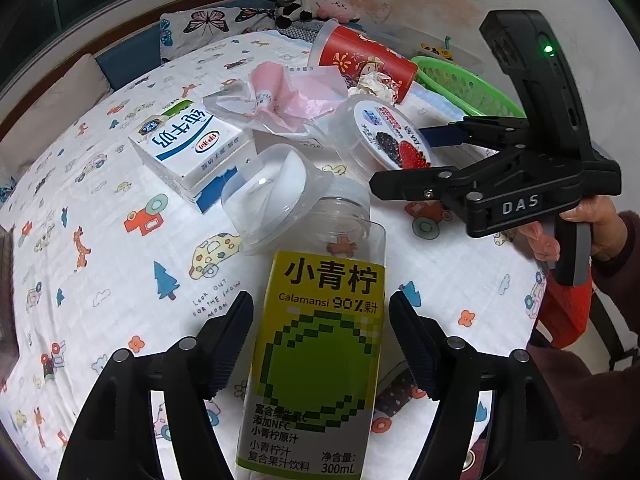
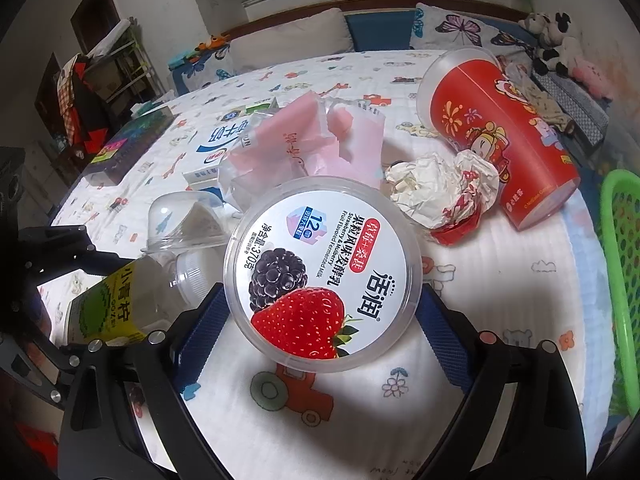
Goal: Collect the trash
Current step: 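Grasp the strawberry yogurt cup with the right tool and carry it toward the basket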
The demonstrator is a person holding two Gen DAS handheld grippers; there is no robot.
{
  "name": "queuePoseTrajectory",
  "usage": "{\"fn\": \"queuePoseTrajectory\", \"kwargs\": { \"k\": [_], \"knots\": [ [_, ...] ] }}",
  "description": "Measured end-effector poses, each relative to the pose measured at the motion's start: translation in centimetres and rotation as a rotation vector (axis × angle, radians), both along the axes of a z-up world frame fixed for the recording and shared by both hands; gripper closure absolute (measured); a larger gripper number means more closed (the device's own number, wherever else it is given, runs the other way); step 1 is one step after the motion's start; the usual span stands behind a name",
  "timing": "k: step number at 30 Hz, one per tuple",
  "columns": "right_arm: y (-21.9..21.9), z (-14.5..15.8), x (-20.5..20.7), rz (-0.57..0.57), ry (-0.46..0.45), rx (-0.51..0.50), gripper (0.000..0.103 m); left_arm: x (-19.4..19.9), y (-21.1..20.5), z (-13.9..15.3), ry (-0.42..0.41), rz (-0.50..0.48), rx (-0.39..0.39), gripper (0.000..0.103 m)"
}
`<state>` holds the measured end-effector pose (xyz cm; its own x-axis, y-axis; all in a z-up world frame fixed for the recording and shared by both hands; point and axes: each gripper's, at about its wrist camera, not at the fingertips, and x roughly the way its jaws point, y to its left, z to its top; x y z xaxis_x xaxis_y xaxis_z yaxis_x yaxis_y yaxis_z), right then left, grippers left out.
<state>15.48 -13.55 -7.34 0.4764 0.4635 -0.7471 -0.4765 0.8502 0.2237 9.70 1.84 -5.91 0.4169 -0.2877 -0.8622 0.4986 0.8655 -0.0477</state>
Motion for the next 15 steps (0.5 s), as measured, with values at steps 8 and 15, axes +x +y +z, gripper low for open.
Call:
{"fn": "queuePoseTrajectory", "kwargs": {
  "k": [8, 15],
  "knots": [
    [-1.0, 0.7, -0.6, -0.014, -0.008, 0.013, 0.012, 0.1, -0.2, -0.2, -0.007, 0.002, -0.001, 0.040],
    [-1.8, 1.1, -1.4, -0.023, -0.016, 0.019, 0.012, 0.0, -0.2, -0.1, -0.013, 0.010, -0.003, 0.047]
  ]
}}
